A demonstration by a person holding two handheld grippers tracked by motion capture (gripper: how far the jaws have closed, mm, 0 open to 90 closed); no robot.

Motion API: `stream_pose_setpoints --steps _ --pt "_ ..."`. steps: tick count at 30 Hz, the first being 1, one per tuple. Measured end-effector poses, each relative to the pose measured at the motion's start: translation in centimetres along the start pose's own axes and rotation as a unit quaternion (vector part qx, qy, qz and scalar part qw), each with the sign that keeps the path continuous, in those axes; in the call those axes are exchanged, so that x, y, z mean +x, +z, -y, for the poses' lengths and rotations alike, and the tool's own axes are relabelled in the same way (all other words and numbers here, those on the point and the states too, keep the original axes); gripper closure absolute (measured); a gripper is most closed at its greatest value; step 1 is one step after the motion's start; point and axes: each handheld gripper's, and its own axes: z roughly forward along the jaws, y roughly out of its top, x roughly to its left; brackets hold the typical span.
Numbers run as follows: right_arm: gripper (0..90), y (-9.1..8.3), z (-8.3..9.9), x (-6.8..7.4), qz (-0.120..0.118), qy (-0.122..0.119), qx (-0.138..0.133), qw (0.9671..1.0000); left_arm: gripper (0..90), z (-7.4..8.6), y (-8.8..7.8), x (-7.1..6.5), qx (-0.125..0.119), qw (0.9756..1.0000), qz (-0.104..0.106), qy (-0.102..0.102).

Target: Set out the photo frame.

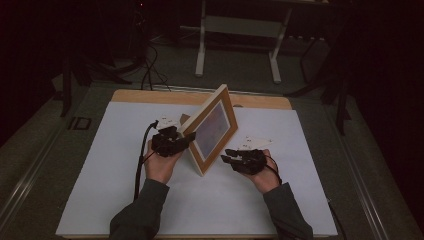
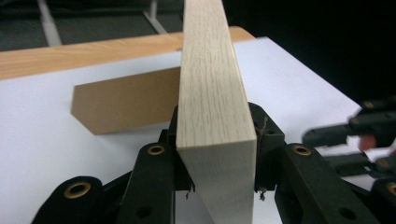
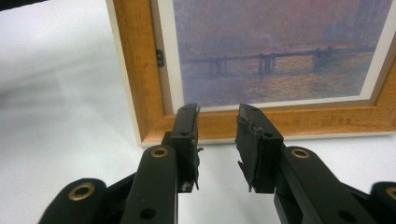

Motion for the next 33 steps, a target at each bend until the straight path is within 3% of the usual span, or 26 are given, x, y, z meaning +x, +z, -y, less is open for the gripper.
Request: stream_pose_setpoints --steps 2,8,14,20,28,33 --pt "68.6 0.0 0.0 0.0 0.000 0.000 -0.001 1.0000 69.1 0.1 0.0 0.3 -0.006 0.9999 0.007 -0.006" --pt "68.6 -0.2 0.0 -0.2 0.002 0.002 -0.003 1.0000 70.6 0.0 0.0 1.3 -0.004 0.9980 0.054 -0.033" --pt "68.6 -0.2 0.0 -0.3 0.005 0.002 -0.005 1.0000 71.5 0.0 -0.1 2.1 0.000 0.9956 0.079 -0.050" --pt "68.6 -0.3 0.0 -0.3 0.006 0.003 -0.007 1.0000 71.5 -0.1 -0.3 2.8 0.004 0.9942 0.095 -0.049" --pt "67.4 -0.3 0.0 -0.5 0.012 0.006 -0.009 0.9999 71.4 -0.2 -0.6 3.5 0.015 0.9929 0.112 -0.036" --pt "66.0 -0.6 -0.1 -0.7 0.021 0.009 -0.014 0.9996 71.2 -0.3 -0.8 4.3 0.024 0.9909 0.130 -0.025"
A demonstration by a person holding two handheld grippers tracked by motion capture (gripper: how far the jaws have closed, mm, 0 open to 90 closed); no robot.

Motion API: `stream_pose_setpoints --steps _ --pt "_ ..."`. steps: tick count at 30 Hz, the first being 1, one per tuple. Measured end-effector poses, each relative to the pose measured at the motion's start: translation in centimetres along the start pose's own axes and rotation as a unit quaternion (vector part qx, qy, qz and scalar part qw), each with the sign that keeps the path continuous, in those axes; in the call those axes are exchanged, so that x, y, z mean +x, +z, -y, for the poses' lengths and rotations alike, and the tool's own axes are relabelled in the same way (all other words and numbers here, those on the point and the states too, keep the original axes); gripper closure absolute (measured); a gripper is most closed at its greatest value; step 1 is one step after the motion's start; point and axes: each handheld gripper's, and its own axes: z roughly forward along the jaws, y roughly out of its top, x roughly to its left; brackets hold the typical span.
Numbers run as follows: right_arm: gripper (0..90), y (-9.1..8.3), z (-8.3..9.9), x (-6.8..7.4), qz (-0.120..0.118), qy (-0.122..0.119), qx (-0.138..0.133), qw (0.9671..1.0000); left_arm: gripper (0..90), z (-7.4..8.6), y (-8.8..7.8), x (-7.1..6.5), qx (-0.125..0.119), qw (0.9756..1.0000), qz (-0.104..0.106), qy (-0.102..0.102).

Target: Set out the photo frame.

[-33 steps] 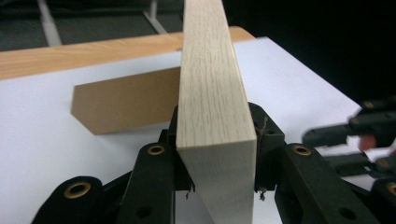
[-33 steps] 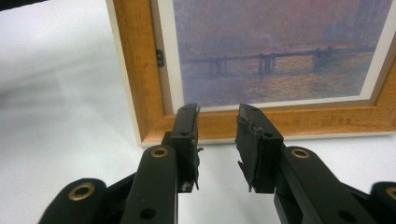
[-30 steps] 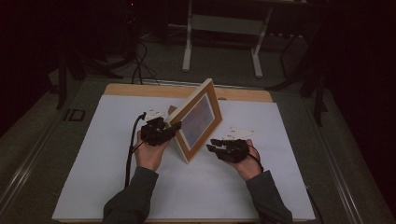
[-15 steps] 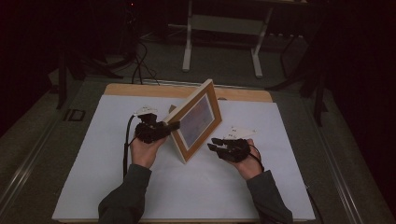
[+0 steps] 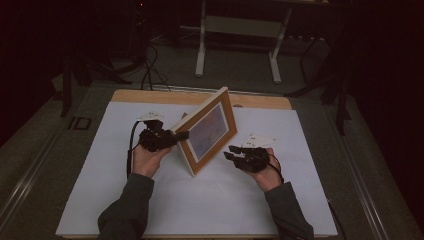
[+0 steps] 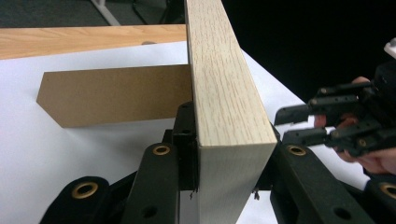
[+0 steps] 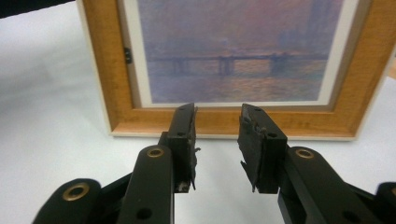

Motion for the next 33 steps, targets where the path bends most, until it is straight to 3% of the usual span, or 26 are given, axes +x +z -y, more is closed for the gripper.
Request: stream_pose_setpoints --steps 7,14,18,21,24,25,28,33 --pt "62.1 -0.3 -0.3 -0.5 0.022 -0.003 -0.005 0.9997 70.9 -0.2 -0.3 0.2 0.012 0.9998 0.003 0.017" --pt "58.3 -0.1 -0.9 -1.5 0.048 0.002 -0.010 0.9988 70.3 -0.3 -0.6 -0.1 0.018 0.9986 -0.026 0.041" --pt "57.3 0.1 -1.3 -2.2 0.062 0.009 -0.016 0.9979 69.8 -0.1 -0.6 -0.5 0.007 0.9962 -0.061 0.062" --pt "57.1 0.2 -1.6 -2.6 0.066 0.013 -0.017 0.9976 70.9 0.2 -0.7 -0.4 -0.013 0.9946 -0.083 0.061" --pt "57.0 0.2 -1.9 -2.9 0.069 0.013 -0.018 0.9974 73.4 0.5 -0.7 -0.1 -0.035 0.9939 -0.093 0.048" --pt "57.0 0.2 -1.9 -2.9 0.069 0.013 -0.018 0.9974 74.0 0.5 -0.7 -0.1 -0.035 0.9939 -0.093 0.048" --pt "56.9 0.4 -2.3 -3.3 0.070 0.014 -0.019 0.9972 75.1 0.6 -0.8 0.5 -0.048 0.9968 -0.057 0.029" --pt "56.8 0.7 -2.5 -3.8 0.074 0.016 -0.016 0.9970 76.1 0.6 -0.8 0.9 -0.051 0.9982 -0.025 0.020"
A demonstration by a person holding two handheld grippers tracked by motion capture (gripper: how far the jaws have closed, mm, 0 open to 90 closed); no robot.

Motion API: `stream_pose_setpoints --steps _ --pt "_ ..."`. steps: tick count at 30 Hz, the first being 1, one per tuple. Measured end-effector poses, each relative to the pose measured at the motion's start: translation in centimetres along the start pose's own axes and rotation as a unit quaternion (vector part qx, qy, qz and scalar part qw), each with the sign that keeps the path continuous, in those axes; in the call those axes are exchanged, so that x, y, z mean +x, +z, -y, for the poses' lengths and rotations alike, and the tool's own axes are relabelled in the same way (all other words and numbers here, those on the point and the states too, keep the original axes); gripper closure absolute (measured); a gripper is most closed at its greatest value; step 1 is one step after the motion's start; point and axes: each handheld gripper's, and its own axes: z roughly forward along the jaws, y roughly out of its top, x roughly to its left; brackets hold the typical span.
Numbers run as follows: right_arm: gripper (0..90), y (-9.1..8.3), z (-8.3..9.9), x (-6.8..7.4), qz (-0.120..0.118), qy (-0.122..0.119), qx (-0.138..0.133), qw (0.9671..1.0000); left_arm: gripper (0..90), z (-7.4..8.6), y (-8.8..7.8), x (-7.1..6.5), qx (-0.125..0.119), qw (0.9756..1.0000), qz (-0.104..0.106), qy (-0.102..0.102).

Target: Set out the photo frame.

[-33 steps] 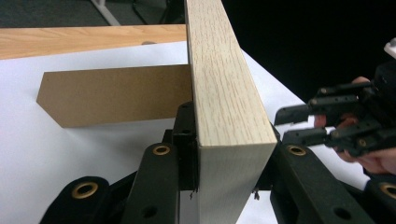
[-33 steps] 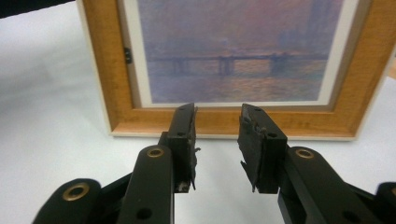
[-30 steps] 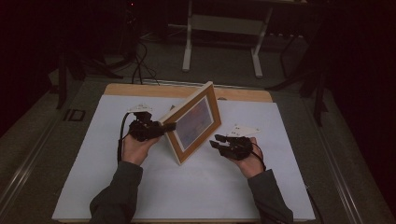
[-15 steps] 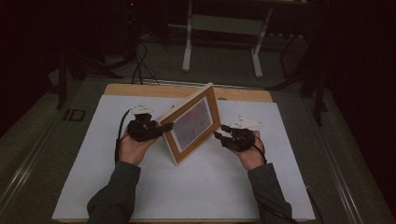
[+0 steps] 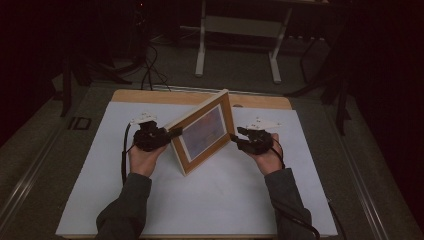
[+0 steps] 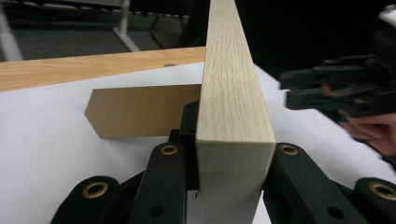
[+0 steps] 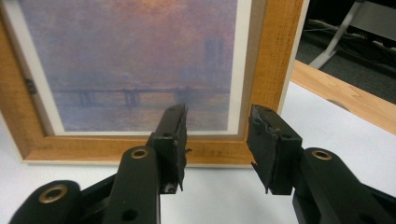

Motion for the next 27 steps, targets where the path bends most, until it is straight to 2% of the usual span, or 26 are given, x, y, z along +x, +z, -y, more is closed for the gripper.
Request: stream_pose_setpoints --steps 10,15,19,27 --pt "55.5 0.5 -0.7 -1.2 0.004 0.010 0.003 0.9999 76.3 -0.1 -0.1 0.6 0.007 0.9994 0.033 -0.004" --pt "53.4 0.7 -0.9 -1.9 0.002 0.023 -0.002 0.9997 76.2 -0.2 0.0 0.6 0.012 0.9986 0.052 0.002" --pt "51.1 0.9 -1.0 -2.5 -0.001 0.033 -0.002 0.9994 76.2 -0.4 0.0 0.5 0.019 0.9981 0.057 0.012" --pt "45.8 1.0 -1.3 -3.6 -0.006 0.055 -0.011 0.9984 76.1 -0.6 0.2 0.8 0.029 0.9969 0.072 0.013"
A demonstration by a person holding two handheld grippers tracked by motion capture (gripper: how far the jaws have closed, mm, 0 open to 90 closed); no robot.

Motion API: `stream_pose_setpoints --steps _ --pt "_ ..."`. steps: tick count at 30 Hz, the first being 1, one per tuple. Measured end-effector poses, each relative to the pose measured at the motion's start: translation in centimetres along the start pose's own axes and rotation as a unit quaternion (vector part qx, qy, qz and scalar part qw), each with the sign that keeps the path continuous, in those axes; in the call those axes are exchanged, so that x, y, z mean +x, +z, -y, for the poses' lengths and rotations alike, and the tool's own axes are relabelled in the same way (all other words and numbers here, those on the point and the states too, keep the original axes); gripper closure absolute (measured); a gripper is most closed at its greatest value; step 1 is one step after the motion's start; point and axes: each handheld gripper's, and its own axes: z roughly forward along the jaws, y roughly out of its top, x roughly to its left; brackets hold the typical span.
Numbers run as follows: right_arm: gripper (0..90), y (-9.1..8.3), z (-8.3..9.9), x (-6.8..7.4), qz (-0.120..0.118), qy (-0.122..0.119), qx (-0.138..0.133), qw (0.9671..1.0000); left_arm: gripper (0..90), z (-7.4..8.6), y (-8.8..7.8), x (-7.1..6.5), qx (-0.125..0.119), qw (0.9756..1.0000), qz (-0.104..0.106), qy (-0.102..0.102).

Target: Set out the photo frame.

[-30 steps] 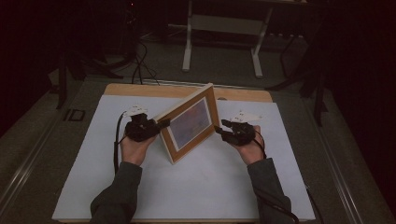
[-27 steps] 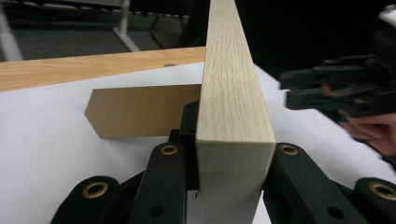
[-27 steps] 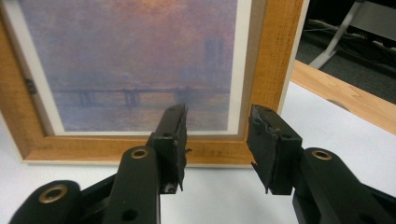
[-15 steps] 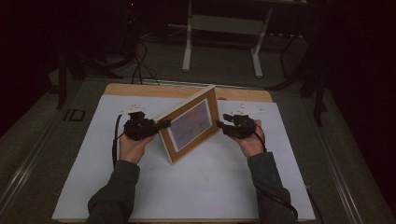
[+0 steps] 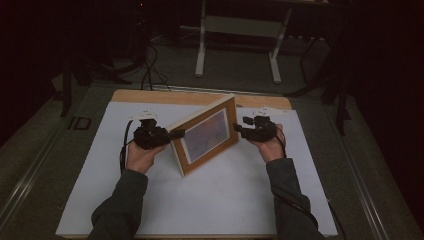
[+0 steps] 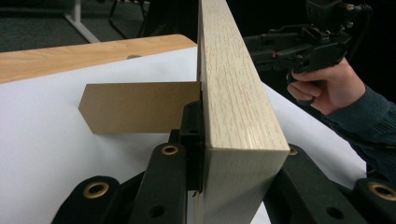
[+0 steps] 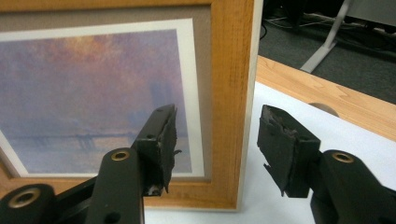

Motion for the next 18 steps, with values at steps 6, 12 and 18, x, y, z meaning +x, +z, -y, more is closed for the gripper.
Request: stream_pose_setpoints --steps 6,12,18 --pt "41.0 0.2 -0.4 -0.5 -0.010 0.005 0.001 0.9999 76.1 0.0 0.1 0.2 -0.001 1.0000 0.007 -0.003" --pt "37.5 0.6 -0.8 -0.5 -0.010 -0.004 0.005 0.9999 76.1 0.0 0.1 0.2 0.000 0.9999 0.016 0.003" --pt "34.8 1.1 -1.1 -0.7 -0.005 -0.006 0.011 0.9999 76.0 0.0 0.2 0.5 -0.002 0.9997 0.026 0.005"
